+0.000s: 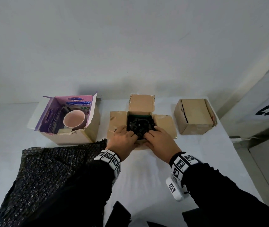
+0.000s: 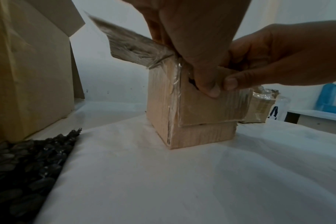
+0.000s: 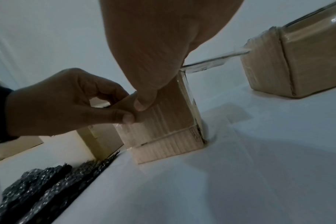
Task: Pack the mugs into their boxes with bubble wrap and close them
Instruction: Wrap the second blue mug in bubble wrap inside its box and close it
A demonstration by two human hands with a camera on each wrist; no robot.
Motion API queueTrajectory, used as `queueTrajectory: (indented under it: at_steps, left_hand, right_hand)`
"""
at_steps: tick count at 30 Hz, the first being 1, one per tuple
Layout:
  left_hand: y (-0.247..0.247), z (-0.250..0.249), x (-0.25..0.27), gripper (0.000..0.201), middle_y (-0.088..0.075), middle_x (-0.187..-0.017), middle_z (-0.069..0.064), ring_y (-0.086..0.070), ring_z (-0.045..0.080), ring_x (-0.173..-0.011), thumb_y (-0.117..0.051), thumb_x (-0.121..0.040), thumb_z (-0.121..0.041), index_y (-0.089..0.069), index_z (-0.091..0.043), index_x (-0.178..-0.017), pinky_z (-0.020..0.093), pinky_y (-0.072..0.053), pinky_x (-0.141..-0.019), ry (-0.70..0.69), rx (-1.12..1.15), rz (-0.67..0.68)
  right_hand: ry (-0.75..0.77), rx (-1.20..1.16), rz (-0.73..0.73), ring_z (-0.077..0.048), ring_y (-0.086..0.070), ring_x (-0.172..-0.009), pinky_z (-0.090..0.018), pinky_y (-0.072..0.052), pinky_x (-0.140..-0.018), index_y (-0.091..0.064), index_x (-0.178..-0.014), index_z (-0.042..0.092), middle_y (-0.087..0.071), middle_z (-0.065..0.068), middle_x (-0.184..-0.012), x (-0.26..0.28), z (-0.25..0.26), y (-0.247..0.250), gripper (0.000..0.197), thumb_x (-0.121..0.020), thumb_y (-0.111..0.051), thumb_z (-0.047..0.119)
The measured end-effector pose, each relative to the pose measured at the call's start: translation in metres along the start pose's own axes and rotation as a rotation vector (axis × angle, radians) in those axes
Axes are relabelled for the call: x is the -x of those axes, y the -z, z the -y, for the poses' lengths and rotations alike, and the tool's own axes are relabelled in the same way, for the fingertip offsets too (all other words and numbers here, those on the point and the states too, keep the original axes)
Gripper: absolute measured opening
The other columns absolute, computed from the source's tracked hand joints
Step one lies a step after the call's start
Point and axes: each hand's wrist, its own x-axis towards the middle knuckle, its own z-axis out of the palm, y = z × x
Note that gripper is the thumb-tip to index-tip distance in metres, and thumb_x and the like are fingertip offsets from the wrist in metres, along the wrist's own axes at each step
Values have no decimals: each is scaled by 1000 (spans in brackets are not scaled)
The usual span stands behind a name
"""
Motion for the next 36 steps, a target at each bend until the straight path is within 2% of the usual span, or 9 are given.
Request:
queueTrajectory:
  at_steps: [5,8,12,14,16,21,25,29,36]
  left_hand:
    - [2,-5,3,21,-58,-62,-7,-61,18,-77,-70,-79,-37,-61,-23,-65,43,-31,-99,49,-49,18]
    - [2,-7,4,24,-57,-65,-3,-59,21,-65,-62,-84,-39,-60,-21,-68,40,-34,-94,50,-12,17]
    - [13,-1,-7,35,-61,-74,-2,-59,20,-62,-38,-89,-43,-62,-22,-73,38,-31,-92,54,3,-18]
    - [16,8,-11,39,-63,-95,0,-61,22,-78,-39,-86,-50,-65,-21,-93,39,-29,-91,71,3,-17]
    - [16,16,-11,50,-63,-107,0,-59,24,-94,-36,-87,-57,-65,-22,-107,45,-29,-99,87,-17,33]
    - [16,18,-6,67,-66,-88,-1,-55,25,-104,-25,-88,-68,-67,-17,-83,54,-13,-111,70,-103,142]
    - [23,13,-8,85,-63,-98,-2,-47,26,-115,-13,-81,-76,-72,-16,-89,57,-5,-112,82,-188,246]
    - [21,7,-7,82,-51,-118,-3,-33,24,-125,-10,-83,-73,-71,-22,-103,58,3,-110,143,-195,331]
    - [16,4,-3,73,-49,-123,-6,-29,24,-126,-18,-81,-72,-70,-26,-105,50,-11,-111,204,-193,320]
  right_hand:
    - [-24,166,6,-19,-57,-62,-45,-29,-105,-58,-82,22,-59,7,-63,3,3,0,11,-87,-65,28]
    - [-2,156,53,-21,-59,-60,-43,-26,-105,-57,-81,20,-62,5,-62,3,5,2,12,-89,-60,29]
    - [-90,45,133,-22,-59,-73,-42,-34,-98,-60,-79,21,-66,2,-73,-4,2,15,41,-94,-34,50]
    - [-71,116,80,-23,-57,-81,-44,-38,-91,-64,-79,21,-65,1,-81,-5,-2,22,45,-92,-36,54]
    - [-50,166,69,-23,-56,-88,-46,-35,-97,-63,-81,20,-64,2,-85,-1,-7,24,44,-92,-40,56]
    - [-13,191,23,-23,-60,-100,-59,-26,-107,-62,-77,18,-69,2,-77,6,-14,17,43,-92,-46,55]
    - [3,229,24,-23,-58,-98,-59,-29,-105,-67,-75,16,-68,1,-78,5,-16,13,49,-93,-43,55]
    - [5,238,20,-26,-58,-98,-60,-31,-103,-65,-74,15,-69,-1,-75,5,-16,7,46,-93,-45,53]
    - [-21,157,59,-27,-57,-106,-45,-32,-96,-62,-85,17,-69,-1,-86,6,-14,6,43,-94,-40,52]
